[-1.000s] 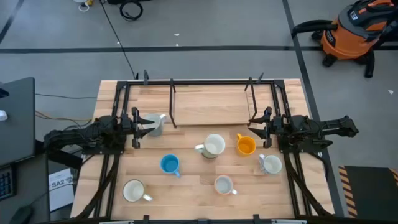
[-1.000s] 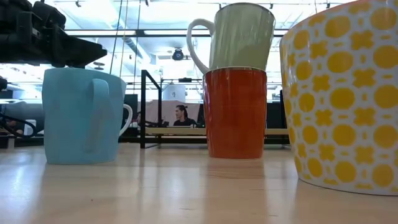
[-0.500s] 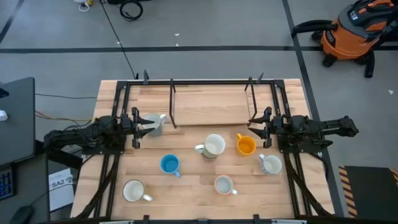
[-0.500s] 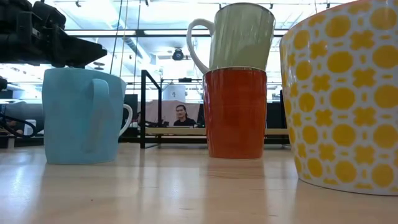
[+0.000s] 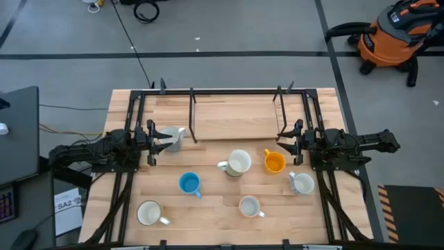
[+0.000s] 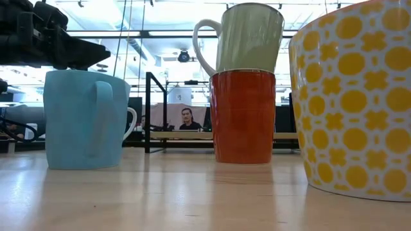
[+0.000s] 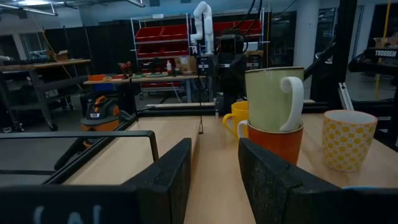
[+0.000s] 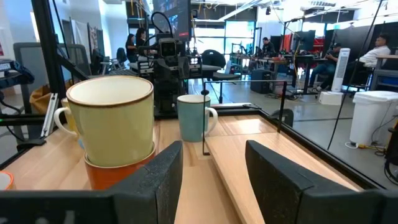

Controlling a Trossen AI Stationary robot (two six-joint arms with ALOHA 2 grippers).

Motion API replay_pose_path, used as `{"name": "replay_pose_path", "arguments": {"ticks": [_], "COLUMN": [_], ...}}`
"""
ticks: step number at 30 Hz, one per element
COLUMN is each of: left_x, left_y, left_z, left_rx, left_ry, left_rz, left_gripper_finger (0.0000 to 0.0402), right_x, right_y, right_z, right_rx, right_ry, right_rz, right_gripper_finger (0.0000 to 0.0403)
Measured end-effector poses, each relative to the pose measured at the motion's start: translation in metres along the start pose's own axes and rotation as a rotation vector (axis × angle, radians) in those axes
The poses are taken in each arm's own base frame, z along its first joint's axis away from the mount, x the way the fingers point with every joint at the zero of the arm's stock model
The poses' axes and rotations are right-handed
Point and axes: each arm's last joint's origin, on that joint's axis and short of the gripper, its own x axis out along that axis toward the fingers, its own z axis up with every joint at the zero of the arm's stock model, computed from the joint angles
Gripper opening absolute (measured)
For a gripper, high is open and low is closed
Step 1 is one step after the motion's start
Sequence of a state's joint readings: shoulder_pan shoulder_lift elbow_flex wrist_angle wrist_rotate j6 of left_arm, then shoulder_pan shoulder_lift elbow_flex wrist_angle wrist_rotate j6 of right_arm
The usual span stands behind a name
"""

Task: Place coffee mugs

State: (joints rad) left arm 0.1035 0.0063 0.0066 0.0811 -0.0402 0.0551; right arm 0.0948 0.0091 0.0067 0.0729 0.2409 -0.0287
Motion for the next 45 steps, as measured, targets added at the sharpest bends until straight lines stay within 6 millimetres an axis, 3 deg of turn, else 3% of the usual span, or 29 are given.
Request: {"name": "replay_pose_path", "arguments": {"ticks": [29, 45], "left_x": [0.000, 0.000], "left_y": [0.000, 0.000], "left_z": [0.000, 0.000], "left_rx": [0.000, 0.000], "left_ry": [-0.001, -0.001], "left_rz": [0.000, 0.001], "left_gripper_finger": [0.0139, 0.0139], "right_x": [0.000, -0.019], "right_y": [0.000, -0.007], "right_z": [0.003, 0.057], "right_rx": [0.007, 0.164], "right_ry": [-0.027, -0.622], "right_rz": [-0.001, -0.048], "right_gripper_finger": [0.0181, 0.0181]}}
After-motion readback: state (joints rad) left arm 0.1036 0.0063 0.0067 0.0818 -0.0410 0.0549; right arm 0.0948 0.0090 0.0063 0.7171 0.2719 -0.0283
